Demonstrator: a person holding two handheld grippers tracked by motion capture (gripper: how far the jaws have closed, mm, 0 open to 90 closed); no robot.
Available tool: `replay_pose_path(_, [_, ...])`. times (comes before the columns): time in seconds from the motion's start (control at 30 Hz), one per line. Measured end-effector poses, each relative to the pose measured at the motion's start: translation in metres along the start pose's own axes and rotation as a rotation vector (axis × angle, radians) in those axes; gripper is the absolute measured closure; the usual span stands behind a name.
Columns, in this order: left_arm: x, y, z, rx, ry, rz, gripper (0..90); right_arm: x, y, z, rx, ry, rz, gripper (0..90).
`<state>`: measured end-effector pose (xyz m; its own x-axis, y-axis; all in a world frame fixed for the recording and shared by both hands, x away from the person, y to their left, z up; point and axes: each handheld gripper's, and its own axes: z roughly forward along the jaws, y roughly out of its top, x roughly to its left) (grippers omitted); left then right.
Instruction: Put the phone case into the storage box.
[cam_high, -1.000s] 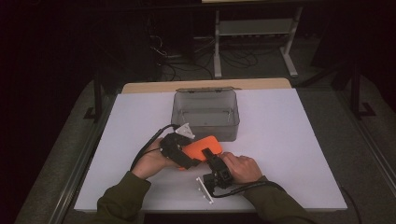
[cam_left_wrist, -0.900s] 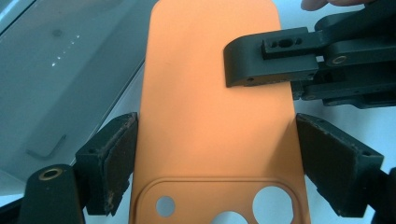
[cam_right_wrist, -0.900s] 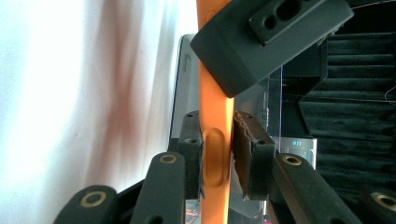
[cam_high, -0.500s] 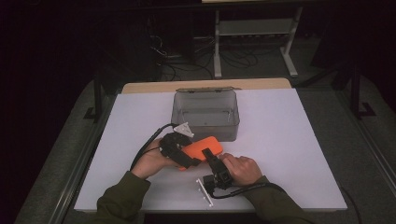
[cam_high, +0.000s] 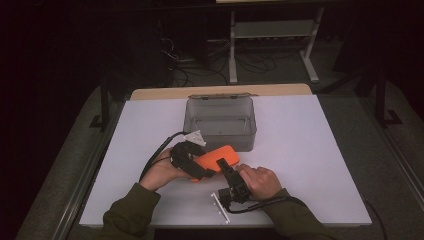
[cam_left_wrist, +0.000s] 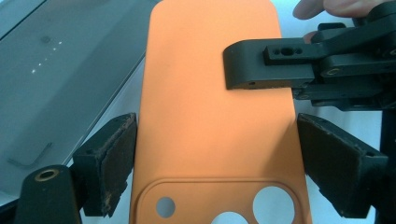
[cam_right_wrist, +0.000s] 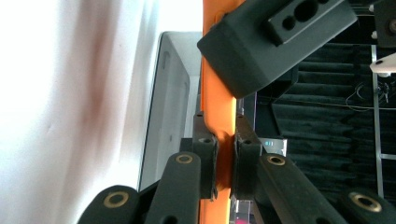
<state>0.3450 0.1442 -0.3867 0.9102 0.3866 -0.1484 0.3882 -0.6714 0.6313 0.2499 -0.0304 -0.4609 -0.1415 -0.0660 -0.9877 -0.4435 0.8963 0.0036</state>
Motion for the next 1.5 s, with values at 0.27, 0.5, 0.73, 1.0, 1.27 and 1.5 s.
replay_pose_path(0.27, [-0.001, 0.001, -0.006, -0.028, 0.002, 0.005, 15.2, 0.001, -0.002, 0.001, 0.003, 0.014, 0.011, 82.7])
replay_pose_path(0.5, [0.000, 0.000, -0.014, -0.041, 0.000, 0.007, 15.2, -0.001, -0.003, 0.001, 0.004, 0.012, 0.021, 82.4])
replay_pose_path(0.73, [0.002, -0.001, -0.021, -0.055, 0.002, 0.006, 14.9, -0.001, -0.003, 0.001, 0.003, 0.014, 0.021, 82.4])
replay_pose_path(1.0, [0.005, -0.006, -0.028, -0.059, 0.013, 0.006, 13.3, -0.001, -0.003, 0.001, 0.003, 0.016, 0.022, 82.3])
replay_pose_path(1.27, [0.006, -0.018, -0.036, -0.066, 0.041, -0.002, 9.5, -0.001, -0.004, 0.001, 0.004, 0.013, 0.028, 82.2])
replay_pose_path(1.5, [0.008, -0.033, -0.045, -0.078, 0.075, -0.013, 5.2, -0.001, -0.004, 0.001, 0.005, 0.016, 0.017, 82.2])
